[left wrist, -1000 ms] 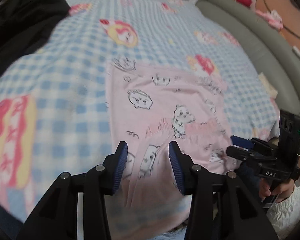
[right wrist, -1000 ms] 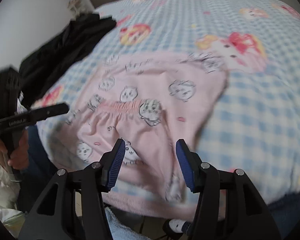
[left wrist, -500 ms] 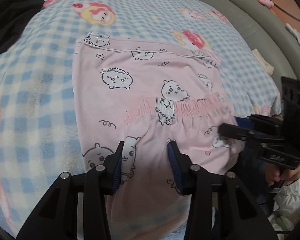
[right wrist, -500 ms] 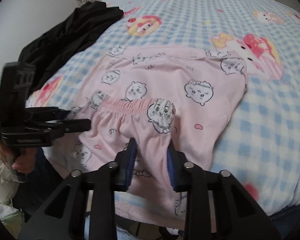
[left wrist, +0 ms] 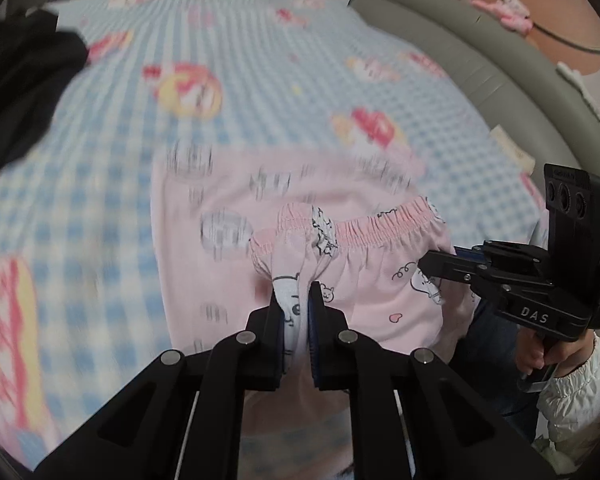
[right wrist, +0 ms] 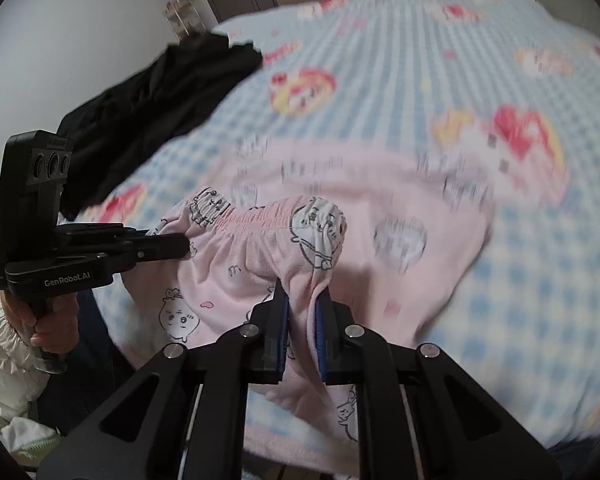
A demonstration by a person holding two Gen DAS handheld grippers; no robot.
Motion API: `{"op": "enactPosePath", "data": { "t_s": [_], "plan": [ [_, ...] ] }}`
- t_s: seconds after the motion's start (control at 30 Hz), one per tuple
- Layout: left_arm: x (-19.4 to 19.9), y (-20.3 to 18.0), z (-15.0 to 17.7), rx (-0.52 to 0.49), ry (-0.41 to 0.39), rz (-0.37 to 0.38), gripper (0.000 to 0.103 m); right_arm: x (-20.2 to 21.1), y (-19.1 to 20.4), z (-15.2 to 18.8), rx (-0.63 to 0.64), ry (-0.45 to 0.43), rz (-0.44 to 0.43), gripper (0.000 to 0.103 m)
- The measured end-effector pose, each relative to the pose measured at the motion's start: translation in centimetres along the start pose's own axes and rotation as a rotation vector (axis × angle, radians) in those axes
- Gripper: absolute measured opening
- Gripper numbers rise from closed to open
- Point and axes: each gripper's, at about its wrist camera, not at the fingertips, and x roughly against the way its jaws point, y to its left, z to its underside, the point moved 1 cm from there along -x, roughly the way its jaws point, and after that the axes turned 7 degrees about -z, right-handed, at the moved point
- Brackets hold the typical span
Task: Fold clothes
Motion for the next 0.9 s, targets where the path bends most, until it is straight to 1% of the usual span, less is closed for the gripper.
{"op": "enactPosePath", "data": {
  "t_s": [0.1, 0.17, 0.23, 0.3, 0.4, 0.47, 0.5, 0.53, 0.57, 0.6, 0.63, 0.7, 0.8, 0.83, 0.9],
  "plan": [
    [-0.8, 0.9, -2.9, 0.011, -0.025, -0.021, 0.01, -0.6, -1.1, -2.5, -0.008, -0.017, 0.016, 0.01],
    [-2.7, 1.6, -4.3, 0.034, -0.015, -0.044, 0.01, -1.7, -2.2, -3.9, -0.024, -0.016, 0.031, 0.011],
    [-4.7, 2.4, -5.6, 0.058, -0.004, -0.067, 0.012, -2.4, -3.2, -4.1, -0.059, -0.01, 0.041, 0.014],
    [-7.0, 3.2, -6.1, 0.095, 0.041, -0.079, 0.015, -3.0, -4.1, -4.2, -0.095, -0.005, 0.049, 0.016],
    [-9.9, 4.6, -6.1, 0.169, 0.133, -0.094, 0.026, -3.9, -5.6, -4.3, -0.149, 0.003, 0.061, 0.024],
    [-8.3, 4.8, -5.5, 0.183, 0.089, -0.088, 0.03, -4.5, -6.5, -4.3, -0.185, 0.009, 0.069, 0.026],
    [-7.3, 4.8, -5.2, 0.189, 0.062, -0.085, 0.037, -4.8, -7.0, -4.4, -0.203, 0.011, 0.073, 0.027],
    [-6.3, 4.9, -4.9, 0.194, 0.036, -0.081, 0.046, -4.2, -7.0, -4.0, -0.207, 0.003, 0.081, 0.028],
    [-5.3, 5.2, -4.3, 0.207, 0.019, -0.091, 0.048, -3.5, -7.0, -3.2, -0.22, -0.004, 0.082, 0.033],
    [-4.2, 5.5, -3.7, 0.222, 0.004, -0.102, 0.048, -2.9, -6.9, -2.4, -0.236, -0.011, 0.082, 0.039],
    [-3.1, 5.9, -3.0, 0.237, -0.01, -0.114, 0.048, -2.2, -6.9, -1.5, -0.253, -0.018, 0.081, 0.041],
    [-1.6, 6.8, -0.9, 0.304, -0.014, -0.111, 0.048, -0.9, -6.8, 0.3, -0.285, -0.032, 0.08, 0.045],
    [-0.6, 7.9, 3.4, 0.39, 0.013, -0.124, 0.048, 0.7, -6.7, 3.0, -0.336, -0.044, 0.084, 0.045],
    [-0.7, 8.1, 4.7, 0.418, 0.03, -0.114, 0.048, 0.8, -6.7, 4.1, -0.354, -0.04, 0.091, 0.046],
    [-1.1, 8.3, 6.9, 0.466, 0.064, -0.077, 0.048, 0.3, -7.0, 5.7, -0.397, -0.016, 0.076, 0.048]
  ]
}}
